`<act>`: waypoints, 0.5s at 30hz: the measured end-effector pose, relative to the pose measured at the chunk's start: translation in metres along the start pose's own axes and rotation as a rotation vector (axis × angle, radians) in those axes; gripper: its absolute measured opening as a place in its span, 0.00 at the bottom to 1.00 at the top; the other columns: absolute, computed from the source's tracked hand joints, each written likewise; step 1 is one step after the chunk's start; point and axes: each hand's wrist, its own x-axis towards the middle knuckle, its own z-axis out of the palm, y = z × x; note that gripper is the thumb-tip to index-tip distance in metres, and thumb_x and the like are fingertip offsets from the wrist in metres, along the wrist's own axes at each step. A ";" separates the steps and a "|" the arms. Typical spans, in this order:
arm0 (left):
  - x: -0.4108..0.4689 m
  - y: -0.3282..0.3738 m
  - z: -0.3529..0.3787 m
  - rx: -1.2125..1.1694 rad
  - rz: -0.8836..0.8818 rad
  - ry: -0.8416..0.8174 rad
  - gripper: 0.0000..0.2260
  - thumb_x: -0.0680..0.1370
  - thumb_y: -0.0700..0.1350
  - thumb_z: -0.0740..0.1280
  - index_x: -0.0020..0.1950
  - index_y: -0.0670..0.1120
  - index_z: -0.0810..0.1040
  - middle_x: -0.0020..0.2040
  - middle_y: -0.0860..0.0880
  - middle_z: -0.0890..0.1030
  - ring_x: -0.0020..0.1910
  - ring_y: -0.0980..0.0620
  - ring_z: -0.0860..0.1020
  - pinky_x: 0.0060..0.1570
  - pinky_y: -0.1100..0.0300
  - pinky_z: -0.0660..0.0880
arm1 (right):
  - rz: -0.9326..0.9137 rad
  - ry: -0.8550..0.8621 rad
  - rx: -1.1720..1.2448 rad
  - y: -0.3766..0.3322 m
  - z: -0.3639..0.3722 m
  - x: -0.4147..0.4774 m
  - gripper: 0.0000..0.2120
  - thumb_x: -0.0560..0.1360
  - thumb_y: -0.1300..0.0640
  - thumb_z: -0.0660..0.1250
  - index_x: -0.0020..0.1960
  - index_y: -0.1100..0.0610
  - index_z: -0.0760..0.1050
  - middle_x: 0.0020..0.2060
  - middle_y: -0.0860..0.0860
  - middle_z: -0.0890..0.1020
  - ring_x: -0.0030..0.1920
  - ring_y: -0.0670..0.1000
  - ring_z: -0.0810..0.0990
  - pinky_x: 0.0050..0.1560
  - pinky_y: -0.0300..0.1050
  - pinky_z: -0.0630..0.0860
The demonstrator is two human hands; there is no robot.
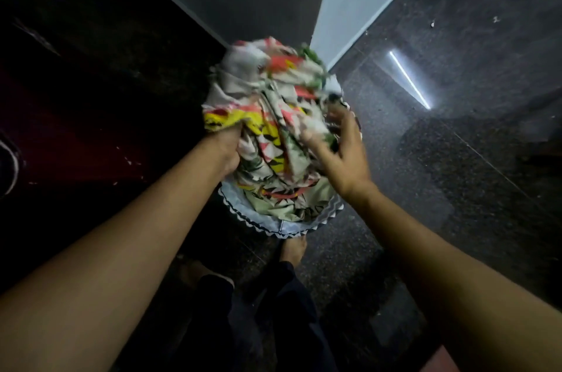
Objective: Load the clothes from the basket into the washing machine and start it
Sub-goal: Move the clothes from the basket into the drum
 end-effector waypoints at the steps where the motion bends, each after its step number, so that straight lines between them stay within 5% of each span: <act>1: -0.003 0.006 0.003 -0.093 0.024 -0.058 0.11 0.85 0.47 0.57 0.47 0.48 0.76 0.31 0.57 0.83 0.37 0.58 0.79 0.37 0.65 0.77 | 0.035 -0.080 -0.098 0.008 0.000 -0.006 0.39 0.69 0.30 0.72 0.73 0.44 0.63 0.66 0.45 0.73 0.64 0.48 0.75 0.63 0.50 0.75; 3: -0.018 0.023 0.008 -0.205 0.062 -0.115 0.15 0.85 0.50 0.56 0.55 0.45 0.79 0.46 0.49 0.85 0.37 0.56 0.83 0.35 0.68 0.78 | 0.118 -0.230 -0.214 0.033 0.006 -0.012 0.50 0.60 0.26 0.75 0.76 0.42 0.61 0.70 0.44 0.71 0.69 0.47 0.72 0.69 0.46 0.69; 5: -0.032 0.033 0.011 -0.293 0.032 -0.227 0.23 0.82 0.55 0.60 0.68 0.40 0.77 0.64 0.40 0.79 0.56 0.43 0.84 0.59 0.53 0.80 | 0.256 -0.357 -0.292 0.071 0.015 -0.009 0.60 0.53 0.18 0.70 0.78 0.44 0.62 0.76 0.45 0.69 0.74 0.49 0.68 0.75 0.43 0.64; 7: -0.039 0.036 0.011 -0.357 0.014 -0.317 0.28 0.81 0.58 0.61 0.75 0.42 0.71 0.72 0.38 0.73 0.68 0.36 0.75 0.70 0.38 0.69 | 0.335 -0.448 -0.254 0.091 0.018 -0.006 0.68 0.51 0.15 0.67 0.80 0.54 0.60 0.79 0.53 0.64 0.76 0.52 0.65 0.74 0.36 0.61; 9: -0.045 0.042 0.009 -0.374 0.001 -0.352 0.28 0.81 0.58 0.59 0.75 0.43 0.71 0.72 0.39 0.73 0.69 0.36 0.75 0.70 0.38 0.69 | 0.414 -0.394 -0.064 0.050 0.014 -0.009 0.52 0.67 0.40 0.79 0.78 0.65 0.58 0.75 0.61 0.67 0.69 0.51 0.73 0.60 0.29 0.70; 11: -0.050 0.046 0.004 -0.376 0.006 -0.309 0.26 0.81 0.59 0.58 0.72 0.44 0.75 0.68 0.40 0.78 0.65 0.38 0.78 0.65 0.42 0.75 | 0.390 -0.195 0.141 0.035 0.015 0.001 0.38 0.75 0.56 0.75 0.75 0.65 0.57 0.55 0.55 0.82 0.45 0.39 0.84 0.42 0.25 0.74; 12: -0.052 0.048 0.000 -0.373 0.015 -0.292 0.25 0.82 0.59 0.57 0.70 0.45 0.77 0.65 0.41 0.80 0.63 0.39 0.79 0.63 0.44 0.76 | 0.392 -0.116 0.298 0.024 0.011 0.005 0.30 0.80 0.60 0.68 0.75 0.66 0.58 0.45 0.50 0.84 0.35 0.33 0.82 0.37 0.26 0.74; 15: -0.054 0.050 -0.016 -0.355 0.002 -0.206 0.25 0.81 0.60 0.58 0.70 0.46 0.78 0.66 0.42 0.80 0.65 0.40 0.78 0.66 0.44 0.74 | 0.334 0.017 0.496 -0.007 -0.009 0.011 0.14 0.84 0.63 0.59 0.67 0.58 0.75 0.47 0.45 0.86 0.44 0.38 0.85 0.46 0.40 0.82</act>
